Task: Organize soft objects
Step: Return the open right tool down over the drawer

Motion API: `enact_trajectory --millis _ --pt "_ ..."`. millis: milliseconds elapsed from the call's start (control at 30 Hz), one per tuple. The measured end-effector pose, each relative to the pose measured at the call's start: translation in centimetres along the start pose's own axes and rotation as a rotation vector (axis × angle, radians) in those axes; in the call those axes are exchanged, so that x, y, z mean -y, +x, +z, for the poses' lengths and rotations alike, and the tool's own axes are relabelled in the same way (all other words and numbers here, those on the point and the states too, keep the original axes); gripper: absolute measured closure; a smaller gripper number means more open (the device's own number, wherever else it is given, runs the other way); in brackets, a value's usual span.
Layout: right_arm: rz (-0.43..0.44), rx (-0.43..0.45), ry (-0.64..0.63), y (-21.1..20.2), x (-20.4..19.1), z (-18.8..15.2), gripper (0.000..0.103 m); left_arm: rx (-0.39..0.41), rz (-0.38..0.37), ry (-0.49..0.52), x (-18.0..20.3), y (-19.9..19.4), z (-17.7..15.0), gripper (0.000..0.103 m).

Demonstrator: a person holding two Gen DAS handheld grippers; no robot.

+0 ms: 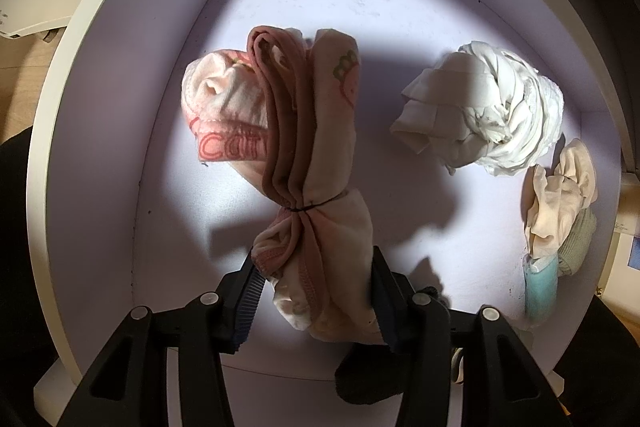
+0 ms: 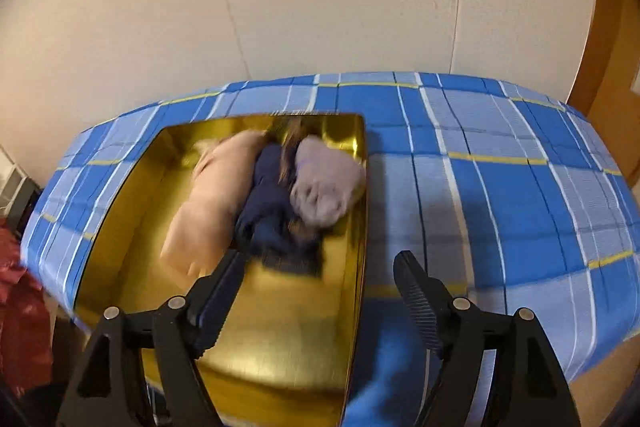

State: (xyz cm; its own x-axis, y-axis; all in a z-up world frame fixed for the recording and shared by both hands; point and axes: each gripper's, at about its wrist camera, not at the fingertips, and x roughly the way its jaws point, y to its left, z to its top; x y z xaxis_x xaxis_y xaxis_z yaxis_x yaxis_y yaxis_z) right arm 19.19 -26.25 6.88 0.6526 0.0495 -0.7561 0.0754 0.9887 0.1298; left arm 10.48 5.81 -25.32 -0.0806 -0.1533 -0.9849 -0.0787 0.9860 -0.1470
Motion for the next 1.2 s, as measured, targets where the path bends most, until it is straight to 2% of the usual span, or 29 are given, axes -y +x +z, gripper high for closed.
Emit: enact_trajectory --millis 233,367,433,533,667,767,867,1000,1100,1200 --pt "0.044 0.003 0.010 -2.6 0.7 -6.0 0.022 0.002 0.001 0.002 0.0 -0.1 0.0 0.053" --pt "0.028 0.000 -0.030 -3.4 0.5 -9.3 0.022 0.003 0.000 -0.002 0.0 -0.2 0.0 0.051" --pt "0.022 0.004 -0.062 -3.6 0.1 -11.4 0.018 0.004 -0.008 -0.010 -0.2 -0.3 0.0 0.051" --pt "0.029 -0.039 -0.104 -2.7 -0.6 -14.7 0.016 0.005 -0.016 -0.017 -0.4 -0.4 0.0 0.051" --pt "0.058 -0.185 -0.129 0.5 -1.6 -18.7 0.016 0.007 -0.017 -0.014 -0.5 -0.4 0.0 0.050" --pt "0.062 -0.313 -0.154 3.5 -2.4 -21.1 0.016 0.001 -0.005 -0.019 -0.5 -0.3 -0.1 0.041" --pt "0.030 -0.452 -0.207 6.4 -3.2 -23.3 0.016 -0.008 0.019 -0.026 -0.7 -0.1 -0.2 0.034" --pt "0.001 -0.644 -0.165 9.8 -2.1 -26.2 0.016 -0.003 0.007 -0.054 -1.4 -0.2 -0.2 0.034" --pt "-0.040 -0.737 -0.145 11.3 -1.0 -28.1 0.016 0.002 -0.011 -0.066 -1.8 -0.2 -0.2 0.034" --pt "-0.054 -0.788 -0.139 12.1 -0.6 -29.3 0.016 0.007 -0.039 -0.080 -2.3 -0.3 -0.2 0.036"
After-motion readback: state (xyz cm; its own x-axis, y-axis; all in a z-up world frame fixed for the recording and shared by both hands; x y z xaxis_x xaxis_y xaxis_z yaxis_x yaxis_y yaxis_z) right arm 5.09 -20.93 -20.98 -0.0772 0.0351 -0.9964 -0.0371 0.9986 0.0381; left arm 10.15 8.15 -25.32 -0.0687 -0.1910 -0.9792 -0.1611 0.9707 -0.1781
